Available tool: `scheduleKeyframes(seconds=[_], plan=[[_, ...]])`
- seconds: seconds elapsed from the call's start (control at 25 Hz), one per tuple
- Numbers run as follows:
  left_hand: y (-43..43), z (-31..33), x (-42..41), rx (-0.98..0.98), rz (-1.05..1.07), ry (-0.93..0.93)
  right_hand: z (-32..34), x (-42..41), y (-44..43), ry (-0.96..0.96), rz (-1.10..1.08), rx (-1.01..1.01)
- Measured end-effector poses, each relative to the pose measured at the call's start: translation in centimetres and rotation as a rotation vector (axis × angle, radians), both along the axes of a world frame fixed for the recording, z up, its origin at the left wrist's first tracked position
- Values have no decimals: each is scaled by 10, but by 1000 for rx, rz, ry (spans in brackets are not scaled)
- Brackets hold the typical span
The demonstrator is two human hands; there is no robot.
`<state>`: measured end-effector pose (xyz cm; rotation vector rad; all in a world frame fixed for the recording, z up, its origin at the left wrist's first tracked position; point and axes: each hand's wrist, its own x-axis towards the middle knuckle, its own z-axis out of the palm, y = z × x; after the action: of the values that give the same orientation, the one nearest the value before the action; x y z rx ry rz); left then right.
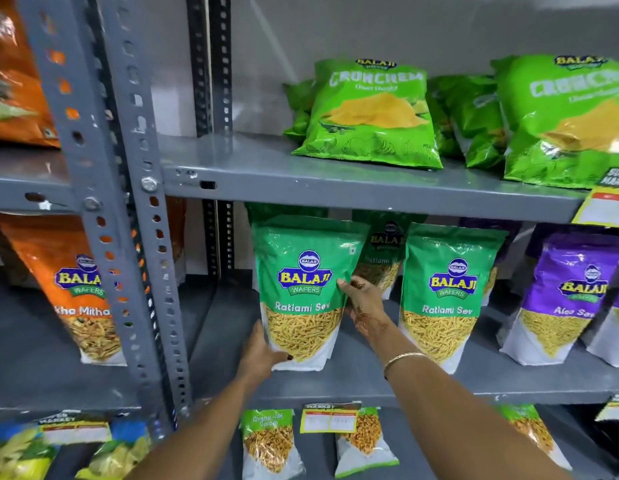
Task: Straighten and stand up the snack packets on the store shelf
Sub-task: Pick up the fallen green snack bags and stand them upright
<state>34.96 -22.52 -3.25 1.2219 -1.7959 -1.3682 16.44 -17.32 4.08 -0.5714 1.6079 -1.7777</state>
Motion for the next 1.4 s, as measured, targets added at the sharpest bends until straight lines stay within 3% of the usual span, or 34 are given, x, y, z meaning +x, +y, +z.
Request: scheduleKeyframes(seconds=[0.16, 0.32, 0.52, 0.92, 1.0, 1.12, 1.2, 1.24, 1.32, 1.4], plan=[[-4, -10, 3, 11, -16, -85, -11, -5, 24, -69, 225, -39], [-9, -12, 5, 4, -33, -139, -40, 13, 56, 176, 427, 229], [-13, -12, 16, -14, 0, -98, -73, 41, 36, 354, 196, 281], [-25, -12, 45, -30, -35, -149, -62, 61, 41, 446, 186, 359], [-6, -10, 41, -221, 49, -134, -55, 42, 66, 459, 3, 364], [40, -7, 20, -753, 218, -233, -48, -4, 113, 540, -421, 362], [66, -6, -16, -960, 152, -246, -45, -43, 147, 629, -600, 445], [79, -6, -41, -974, 97, -226, -46, -68, 160, 644, -604, 487], [101, 2, -99, -788, 1, -147, -50, -113, 175, 600, -383, 536], [117, 14, -149, -432, -90, -90, -71, -155, 172, 521, -94, 543]])
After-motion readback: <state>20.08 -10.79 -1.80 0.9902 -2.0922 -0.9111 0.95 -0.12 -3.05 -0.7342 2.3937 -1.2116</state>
